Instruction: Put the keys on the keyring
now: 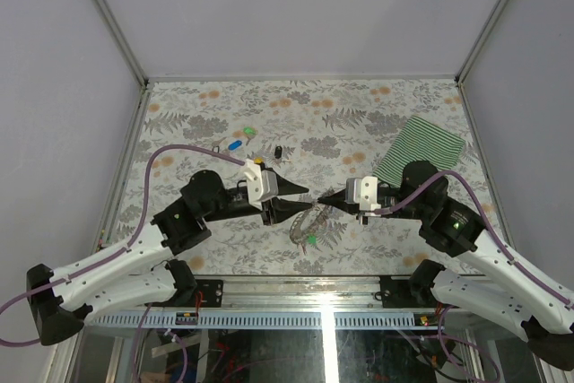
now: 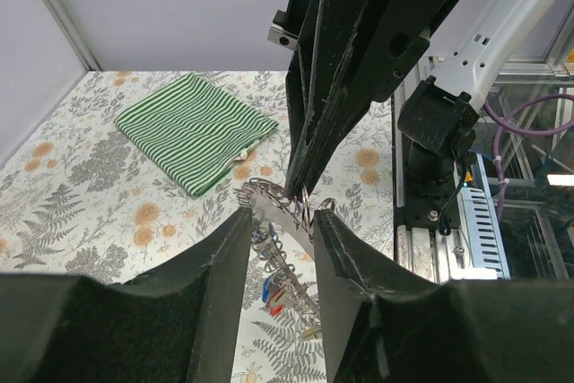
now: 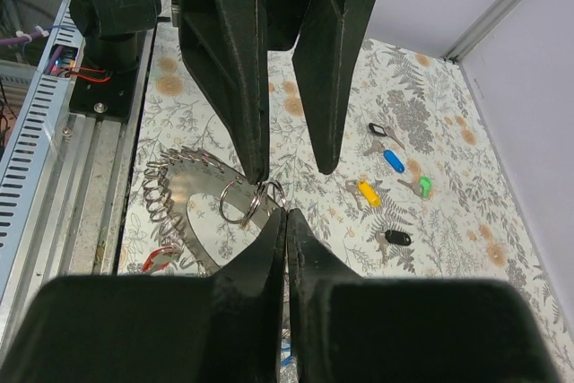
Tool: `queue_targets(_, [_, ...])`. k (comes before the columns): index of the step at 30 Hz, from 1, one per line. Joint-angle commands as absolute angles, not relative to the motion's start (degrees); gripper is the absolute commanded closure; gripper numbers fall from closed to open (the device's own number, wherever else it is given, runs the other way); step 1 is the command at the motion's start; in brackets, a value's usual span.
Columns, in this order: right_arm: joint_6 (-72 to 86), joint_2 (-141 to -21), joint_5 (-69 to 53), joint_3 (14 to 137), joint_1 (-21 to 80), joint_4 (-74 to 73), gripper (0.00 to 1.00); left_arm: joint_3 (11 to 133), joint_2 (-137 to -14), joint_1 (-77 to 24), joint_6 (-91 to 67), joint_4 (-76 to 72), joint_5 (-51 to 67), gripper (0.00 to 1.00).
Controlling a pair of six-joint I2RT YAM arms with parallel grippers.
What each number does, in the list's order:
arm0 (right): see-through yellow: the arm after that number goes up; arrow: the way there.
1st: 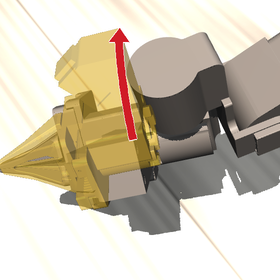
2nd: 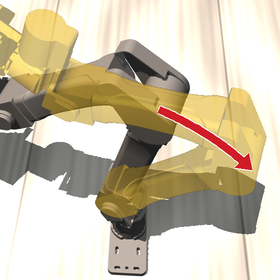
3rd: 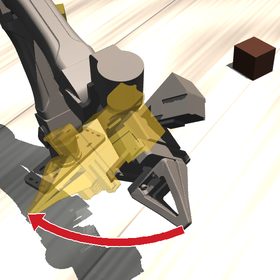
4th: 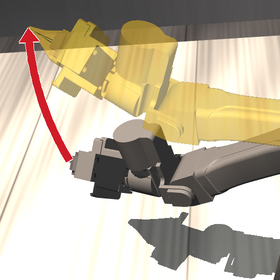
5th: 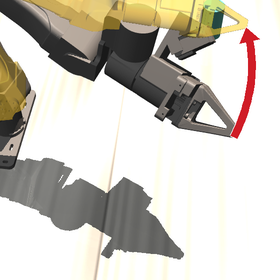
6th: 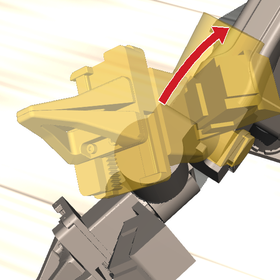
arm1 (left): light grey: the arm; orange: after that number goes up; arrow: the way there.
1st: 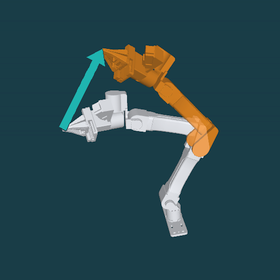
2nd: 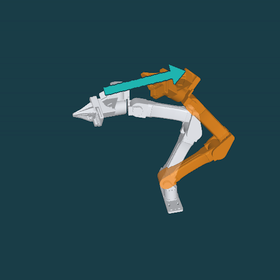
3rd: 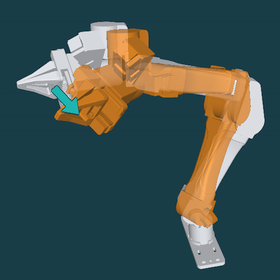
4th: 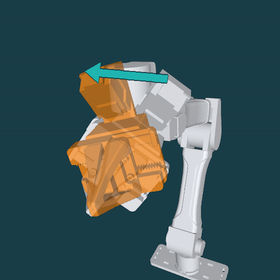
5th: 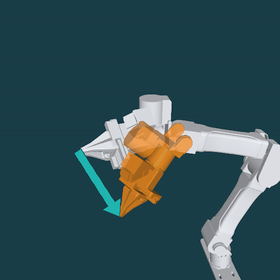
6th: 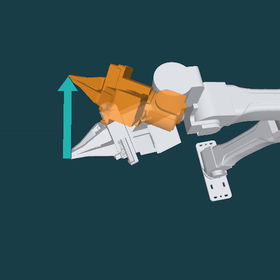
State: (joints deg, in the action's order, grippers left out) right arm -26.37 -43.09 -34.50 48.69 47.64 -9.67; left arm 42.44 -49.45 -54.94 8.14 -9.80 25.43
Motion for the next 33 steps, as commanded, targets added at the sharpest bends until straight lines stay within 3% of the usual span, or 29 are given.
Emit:
queue_targets(1, [-26.4, -42.3, -35.0, 51.6, 48.0, -4.7, 1.0, 44.7, -49.9, -55.1, 6.8, -14.1, 23.9, 0.67])
queue_targets(33, [-25.4, -42.7, -35.4, 51.9, 48.0, -4.8, 1.0, 46.8, -52.4, -55.2, 7.2, -12.2, 23.7, 0.67])
